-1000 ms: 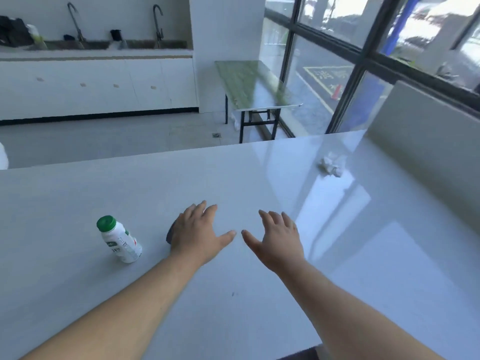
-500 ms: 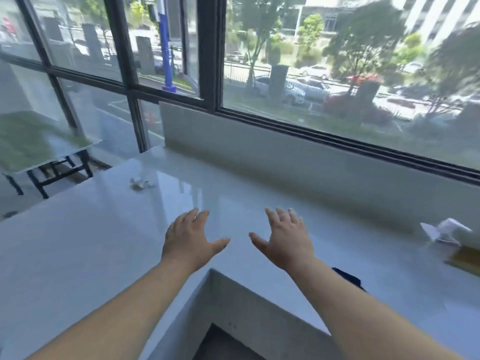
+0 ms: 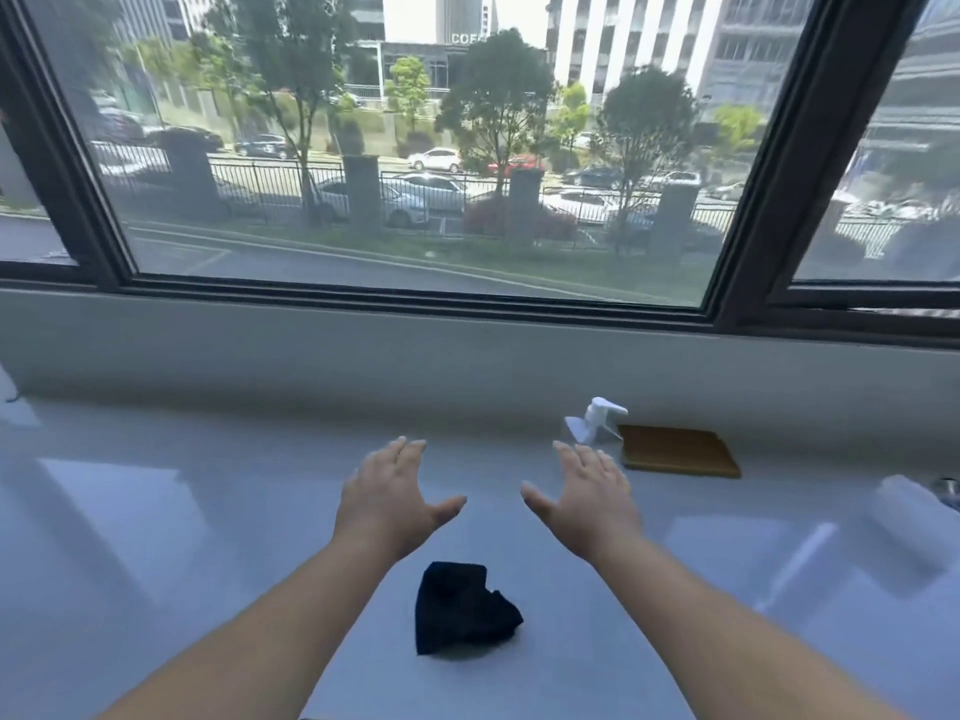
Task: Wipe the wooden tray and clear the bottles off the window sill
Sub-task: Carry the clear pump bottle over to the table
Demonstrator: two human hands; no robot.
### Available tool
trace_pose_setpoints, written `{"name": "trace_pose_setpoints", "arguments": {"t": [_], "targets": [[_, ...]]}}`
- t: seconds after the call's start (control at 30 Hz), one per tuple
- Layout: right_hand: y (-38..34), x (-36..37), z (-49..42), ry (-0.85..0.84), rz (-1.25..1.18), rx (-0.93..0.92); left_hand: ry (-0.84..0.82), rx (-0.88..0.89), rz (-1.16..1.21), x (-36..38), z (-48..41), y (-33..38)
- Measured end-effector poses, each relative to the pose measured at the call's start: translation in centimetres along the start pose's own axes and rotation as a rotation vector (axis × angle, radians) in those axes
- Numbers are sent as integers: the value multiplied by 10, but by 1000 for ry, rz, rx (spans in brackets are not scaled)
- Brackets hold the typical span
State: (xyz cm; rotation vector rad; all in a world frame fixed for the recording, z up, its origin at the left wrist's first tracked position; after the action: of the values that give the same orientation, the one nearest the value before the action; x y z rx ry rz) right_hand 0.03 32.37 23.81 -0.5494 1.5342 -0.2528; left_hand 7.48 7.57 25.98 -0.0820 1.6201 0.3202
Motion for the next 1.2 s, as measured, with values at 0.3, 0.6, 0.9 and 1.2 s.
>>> {"name": "trace_pose_setpoints", "arguments": {"t": [0.3, 0.6, 0.9, 1.2], "targets": [[126, -36, -66, 23, -14, 133, -59, 124, 32, 51, -86, 154], [172, -5, -96, 40, 6, 276, -141, 210, 34, 108, -160, 185], [218, 38, -133, -27, -58, 376, -236, 197, 24, 154, -215, 210], [269, 85, -198, -139, -191, 404, -245, 106, 33, 192, -269, 242]]}}
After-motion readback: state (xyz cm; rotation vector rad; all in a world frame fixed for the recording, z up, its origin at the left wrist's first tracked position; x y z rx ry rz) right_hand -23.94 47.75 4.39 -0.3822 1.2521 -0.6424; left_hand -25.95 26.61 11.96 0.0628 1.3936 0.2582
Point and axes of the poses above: each hand's wrist, its own z-axis away from the middle knuckle, its own x-axis out of the palm, y = z × x, the point moved 7 cm from there along -z, towards the middle knuckle, and after that the axes turned 11 degrees about -z, right-handed, at the moved point
